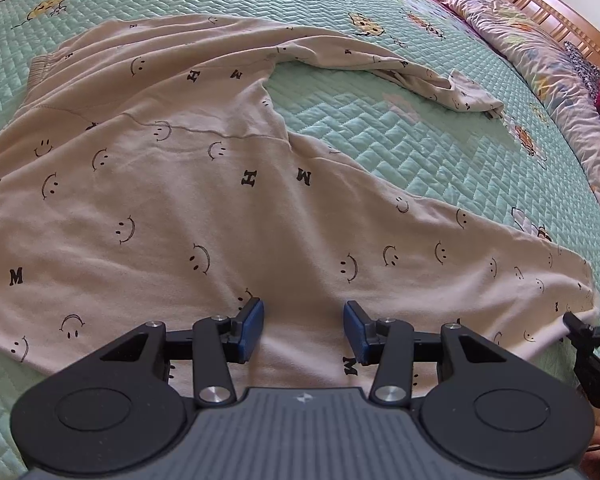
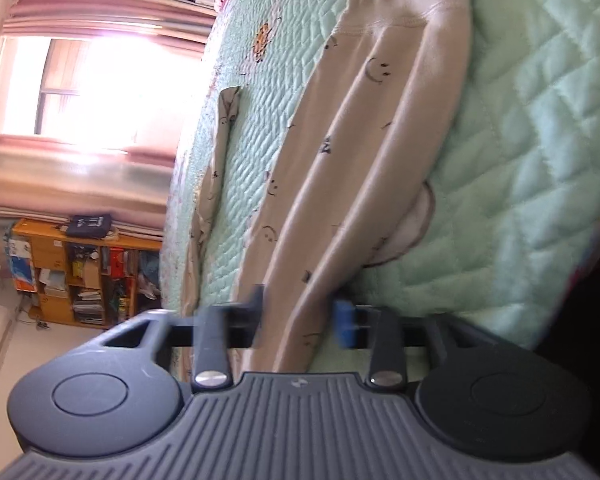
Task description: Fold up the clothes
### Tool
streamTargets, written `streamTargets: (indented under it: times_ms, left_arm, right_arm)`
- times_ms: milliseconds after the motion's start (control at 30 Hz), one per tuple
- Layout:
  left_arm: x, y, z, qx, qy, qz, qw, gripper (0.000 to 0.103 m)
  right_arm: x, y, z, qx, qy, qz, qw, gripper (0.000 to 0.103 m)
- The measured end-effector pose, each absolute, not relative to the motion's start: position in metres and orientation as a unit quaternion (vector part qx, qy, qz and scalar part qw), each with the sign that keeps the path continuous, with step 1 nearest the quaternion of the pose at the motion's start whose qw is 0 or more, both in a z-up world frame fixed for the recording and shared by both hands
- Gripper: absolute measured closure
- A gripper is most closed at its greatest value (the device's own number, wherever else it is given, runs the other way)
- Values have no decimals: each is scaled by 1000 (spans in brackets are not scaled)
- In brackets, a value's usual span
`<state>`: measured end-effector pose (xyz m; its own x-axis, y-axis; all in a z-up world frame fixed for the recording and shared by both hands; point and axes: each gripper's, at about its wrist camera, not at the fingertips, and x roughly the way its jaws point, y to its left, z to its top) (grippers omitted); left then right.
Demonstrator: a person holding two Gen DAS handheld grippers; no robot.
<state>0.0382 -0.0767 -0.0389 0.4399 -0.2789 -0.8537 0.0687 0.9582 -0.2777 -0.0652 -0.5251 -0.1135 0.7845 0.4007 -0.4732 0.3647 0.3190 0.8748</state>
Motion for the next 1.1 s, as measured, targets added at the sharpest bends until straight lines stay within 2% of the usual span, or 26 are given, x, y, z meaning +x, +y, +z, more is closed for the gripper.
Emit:
streamTargets:
  times_ms: [100, 267, 400, 433, 500, 633, 900, 1033, 1100]
  left_arm:
    - [39, -76, -39, -102, 520, -105, 842, 55]
    - [39, -77, -39, -95, 520, -106, 842, 55]
    - [37, -81, -39, -80, 518, -109, 845, 53]
    - [36, -81, -39, -77, 518, -111, 845, 52]
    - [36, -80, -39, -77, 518, -113, 844, 52]
    - [38, -77, -40, -90, 520, -117, 841, 47]
    - [37, -82, -40, -77, 520, -115, 843, 46]
    - [42, -84, -40, -82, 526, -119, 838, 36]
    - [42, -88, -41, -76, 527, -116, 839, 35]
  right_arm:
    - [-81, -527, -103, 564, 325, 3, 759, 100]
    - [-89, -520, -78, 492, 366, -23, 789, 97]
    - [-89, -531, -83, 497, 384, -36, 777, 72]
    - [-94, -535, -83, 511, 376, -36, 772, 69]
    - [-100, -544, -79, 515, 360, -42, 777, 50]
    - [-103, -560, -61, 478, 336, -69, 809, 41]
    - [-80, -618, -81, 487, 333, -104, 801, 39]
    - [-71, -635, -91, 493, 311, -93, 807, 39]
    - [-65, -642, -97, 500, 307, -84, 806, 39]
